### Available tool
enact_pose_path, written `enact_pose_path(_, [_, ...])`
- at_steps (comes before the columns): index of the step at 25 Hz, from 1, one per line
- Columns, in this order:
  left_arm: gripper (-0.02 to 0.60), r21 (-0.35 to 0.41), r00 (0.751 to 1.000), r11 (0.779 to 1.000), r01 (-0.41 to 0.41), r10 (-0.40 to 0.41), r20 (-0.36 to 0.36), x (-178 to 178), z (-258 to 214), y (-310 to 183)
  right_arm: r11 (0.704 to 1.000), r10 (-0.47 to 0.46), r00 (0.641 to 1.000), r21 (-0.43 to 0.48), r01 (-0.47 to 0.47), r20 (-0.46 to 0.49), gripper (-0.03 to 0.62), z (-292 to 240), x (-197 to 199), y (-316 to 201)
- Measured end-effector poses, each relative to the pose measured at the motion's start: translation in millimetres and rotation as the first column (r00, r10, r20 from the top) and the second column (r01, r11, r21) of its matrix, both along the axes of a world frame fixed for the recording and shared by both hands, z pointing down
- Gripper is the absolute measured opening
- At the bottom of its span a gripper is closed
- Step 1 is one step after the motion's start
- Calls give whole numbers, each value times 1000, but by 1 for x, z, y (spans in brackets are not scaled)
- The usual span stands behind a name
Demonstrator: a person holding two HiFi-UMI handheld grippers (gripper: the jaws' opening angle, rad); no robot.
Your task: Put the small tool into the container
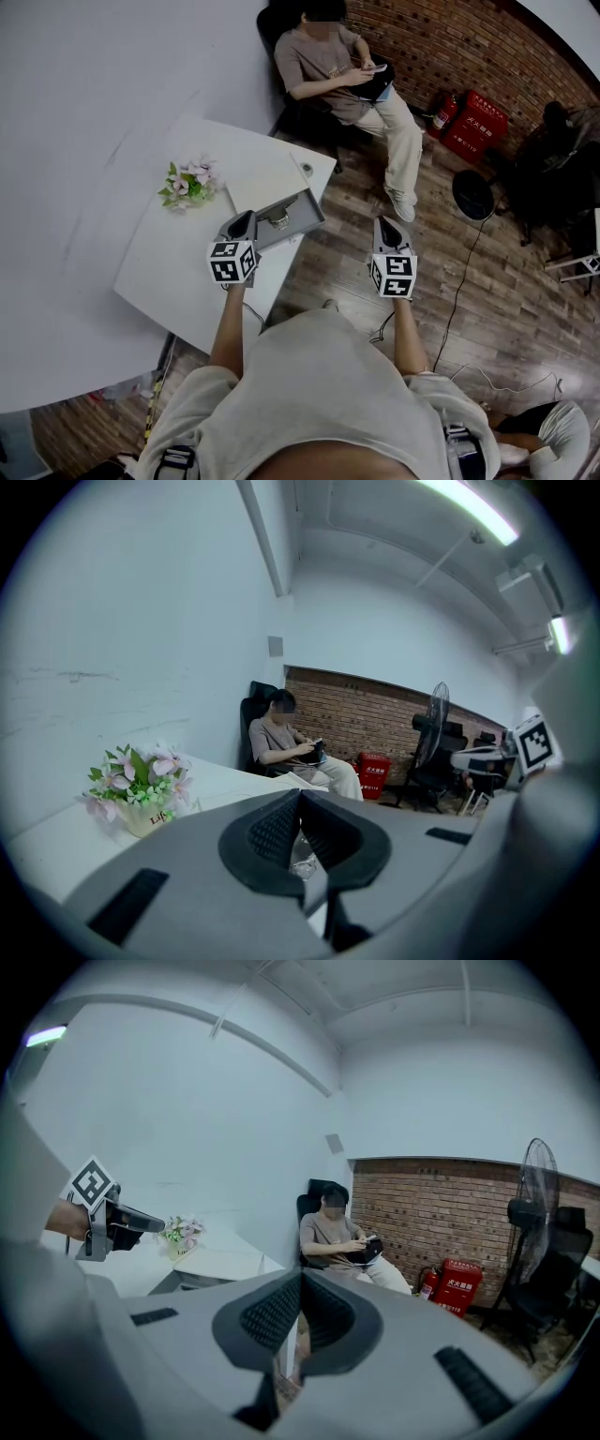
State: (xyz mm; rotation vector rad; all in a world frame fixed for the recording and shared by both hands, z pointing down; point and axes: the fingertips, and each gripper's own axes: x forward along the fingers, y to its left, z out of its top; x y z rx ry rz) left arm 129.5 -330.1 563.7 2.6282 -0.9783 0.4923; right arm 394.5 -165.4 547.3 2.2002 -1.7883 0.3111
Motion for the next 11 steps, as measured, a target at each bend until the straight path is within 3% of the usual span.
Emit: enact_pose_path(11, [9, -9, 1000, 1000, -2, 2, 0, 2, 4, 2, 1000, 8, 1000, -5, -8, 11, -2, 4, -2, -1])
